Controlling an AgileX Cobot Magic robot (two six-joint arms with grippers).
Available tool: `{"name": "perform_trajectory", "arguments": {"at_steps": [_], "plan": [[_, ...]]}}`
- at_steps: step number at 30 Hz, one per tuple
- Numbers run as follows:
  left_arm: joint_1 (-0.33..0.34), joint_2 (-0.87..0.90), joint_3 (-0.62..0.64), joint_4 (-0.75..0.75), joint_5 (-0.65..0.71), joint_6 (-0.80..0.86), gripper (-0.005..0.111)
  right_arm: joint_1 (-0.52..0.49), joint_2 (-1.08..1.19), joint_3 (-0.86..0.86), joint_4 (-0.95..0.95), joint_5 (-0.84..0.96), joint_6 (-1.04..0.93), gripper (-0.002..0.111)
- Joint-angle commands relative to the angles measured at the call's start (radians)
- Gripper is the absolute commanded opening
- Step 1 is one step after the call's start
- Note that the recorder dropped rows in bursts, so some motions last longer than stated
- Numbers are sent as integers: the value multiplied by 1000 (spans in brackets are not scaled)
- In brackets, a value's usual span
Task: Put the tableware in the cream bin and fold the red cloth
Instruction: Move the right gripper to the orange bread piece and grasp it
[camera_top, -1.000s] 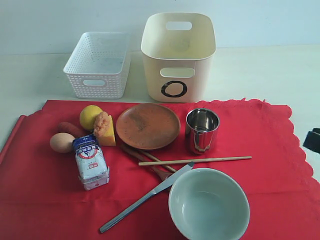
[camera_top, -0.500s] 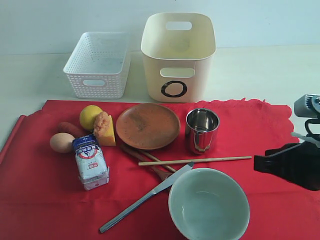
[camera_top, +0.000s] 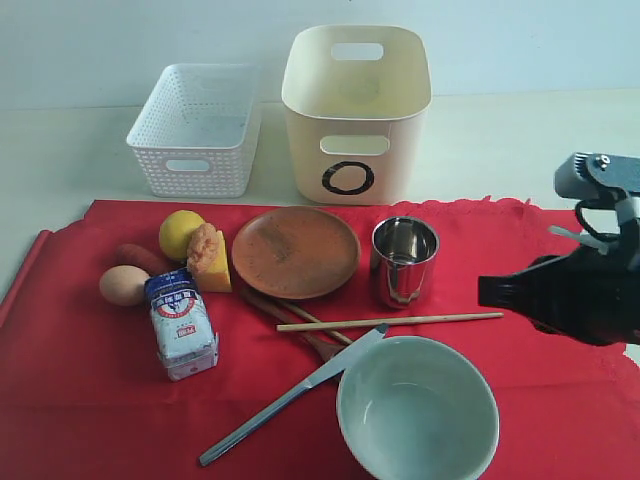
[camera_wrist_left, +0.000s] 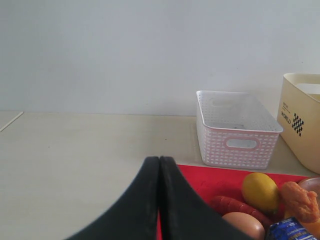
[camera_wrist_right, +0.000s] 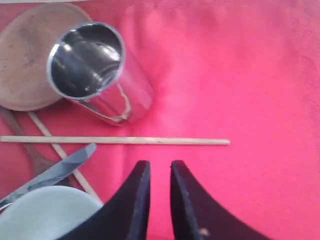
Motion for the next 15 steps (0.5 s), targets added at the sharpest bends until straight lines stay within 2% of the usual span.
{"name": "perform_trajectory", "arguments": {"at_steps": [1, 8, 15], "plan": [[2, -6, 1, -1, -5, -3, 1, 126, 50, -103, 10, 12, -2, 25], [2, -6, 1, -1, -5, 0, 1, 299, 211, -352, 10, 134, -68, 42], [2, -6, 1, -1, -5, -3, 1, 409, 420, -615, 10, 236, -194, 51]]}}
